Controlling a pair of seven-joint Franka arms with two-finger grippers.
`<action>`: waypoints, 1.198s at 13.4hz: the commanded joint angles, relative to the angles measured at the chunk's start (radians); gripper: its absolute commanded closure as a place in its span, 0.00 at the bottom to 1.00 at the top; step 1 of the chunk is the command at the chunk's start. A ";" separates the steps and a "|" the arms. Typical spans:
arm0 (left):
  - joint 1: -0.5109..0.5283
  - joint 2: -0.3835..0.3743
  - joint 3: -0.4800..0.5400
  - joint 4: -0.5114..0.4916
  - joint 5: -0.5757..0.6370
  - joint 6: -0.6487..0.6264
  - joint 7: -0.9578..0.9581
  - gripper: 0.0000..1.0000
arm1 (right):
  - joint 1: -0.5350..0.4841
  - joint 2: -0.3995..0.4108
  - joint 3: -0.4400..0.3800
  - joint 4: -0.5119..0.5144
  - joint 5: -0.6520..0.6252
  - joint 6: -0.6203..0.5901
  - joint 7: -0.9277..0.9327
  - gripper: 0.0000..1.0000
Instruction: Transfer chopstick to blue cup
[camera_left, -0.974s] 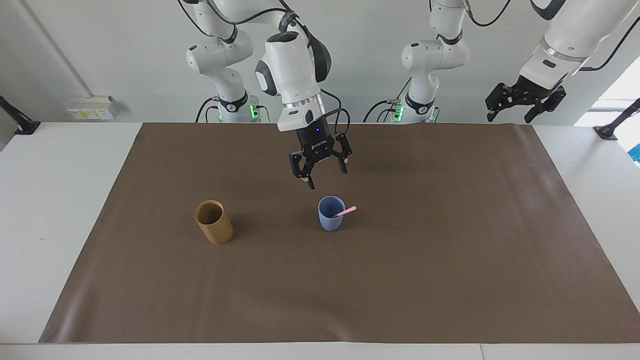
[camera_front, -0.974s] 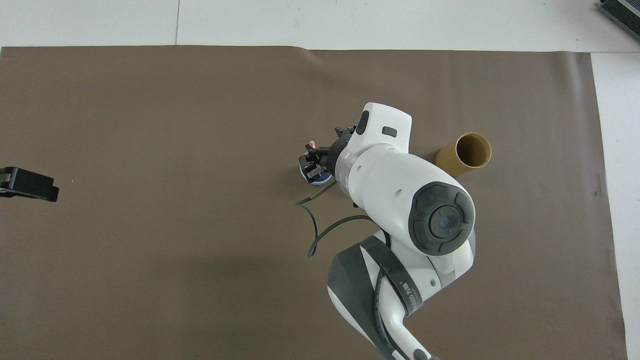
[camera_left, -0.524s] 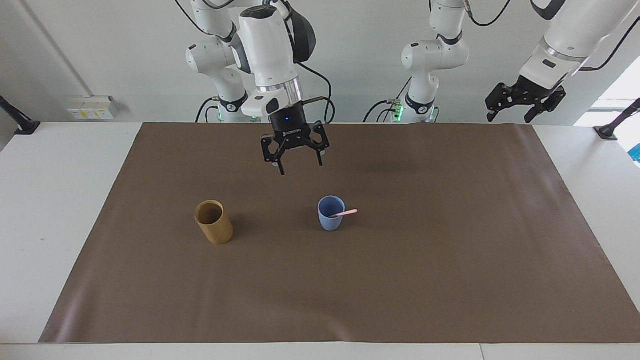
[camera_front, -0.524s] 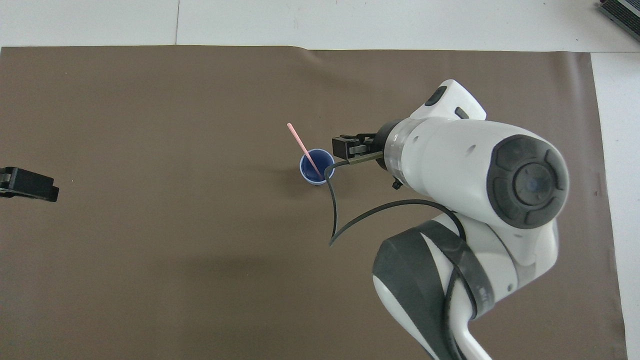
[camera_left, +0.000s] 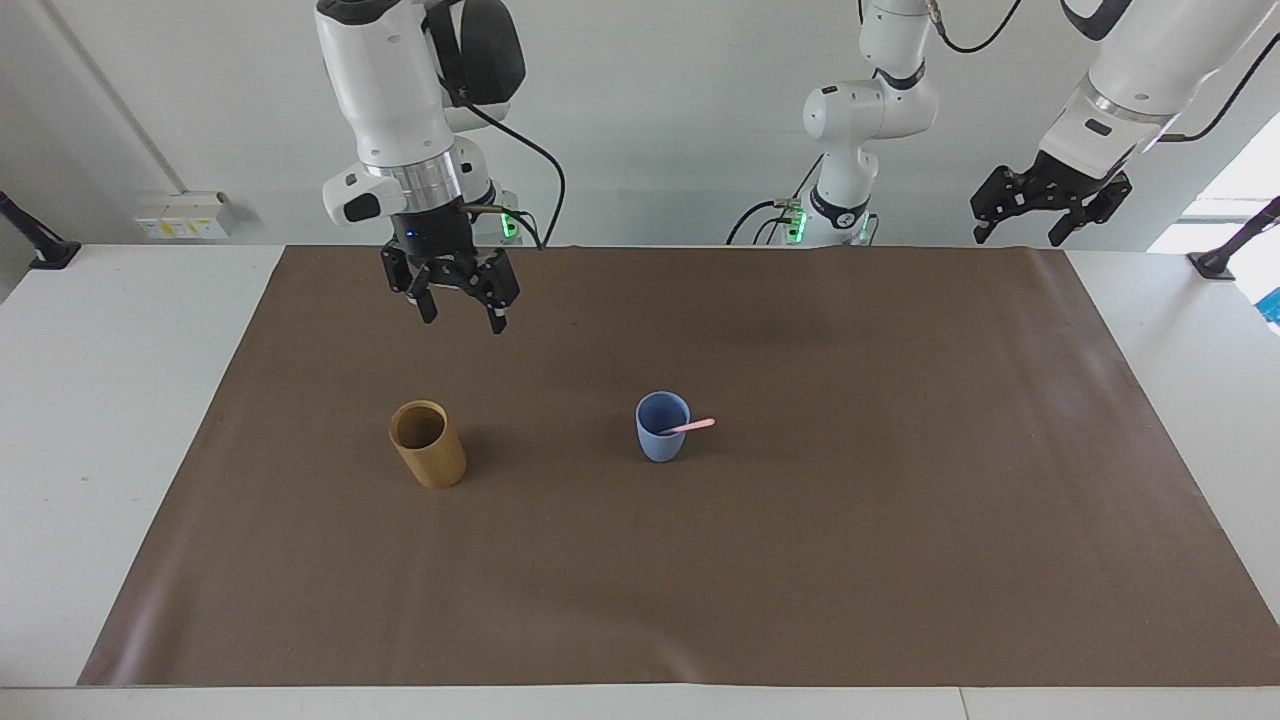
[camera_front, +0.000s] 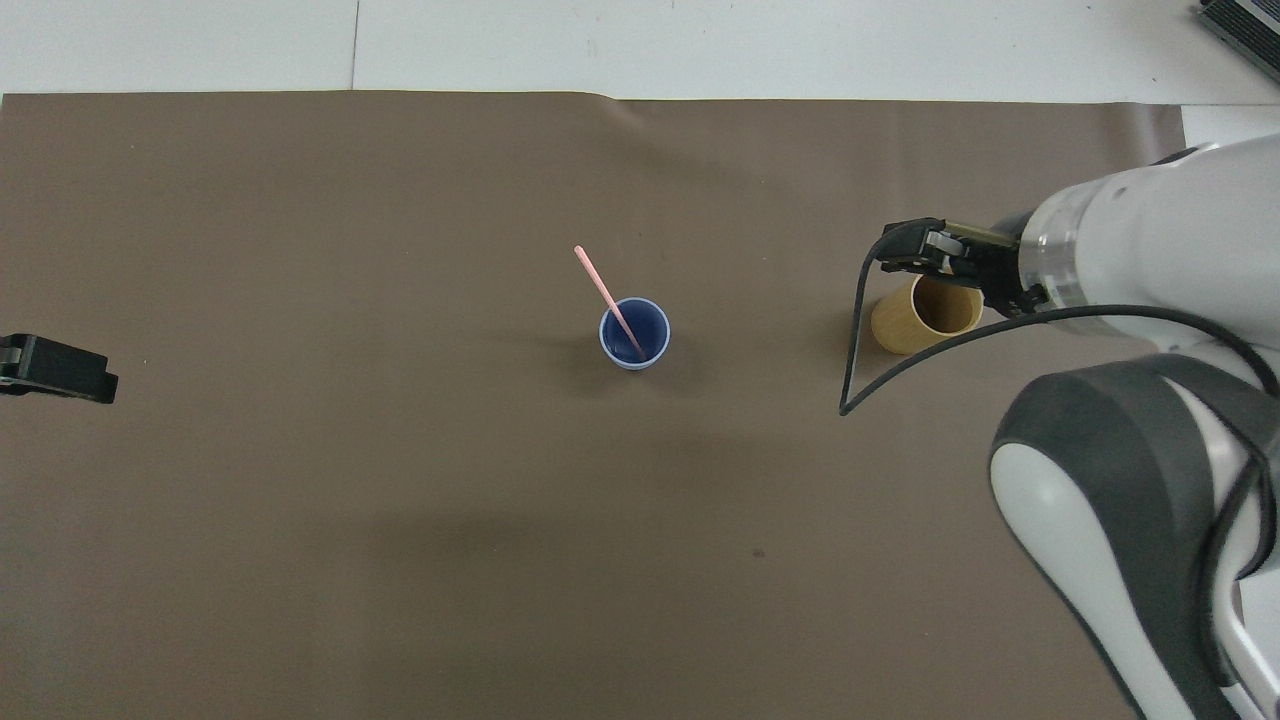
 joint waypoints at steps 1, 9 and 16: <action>0.014 -0.010 -0.006 0.006 -0.012 -0.017 0.010 0.00 | -0.078 0.004 0.011 0.067 -0.010 -0.132 -0.067 0.00; 0.014 -0.010 -0.006 0.006 -0.012 -0.017 0.010 0.00 | -0.214 0.004 0.011 0.153 -0.002 -0.368 -0.203 0.00; 0.014 -0.010 -0.006 0.005 -0.012 -0.017 0.010 0.00 | -0.207 -0.042 0.012 0.162 -0.009 -0.403 -0.316 0.00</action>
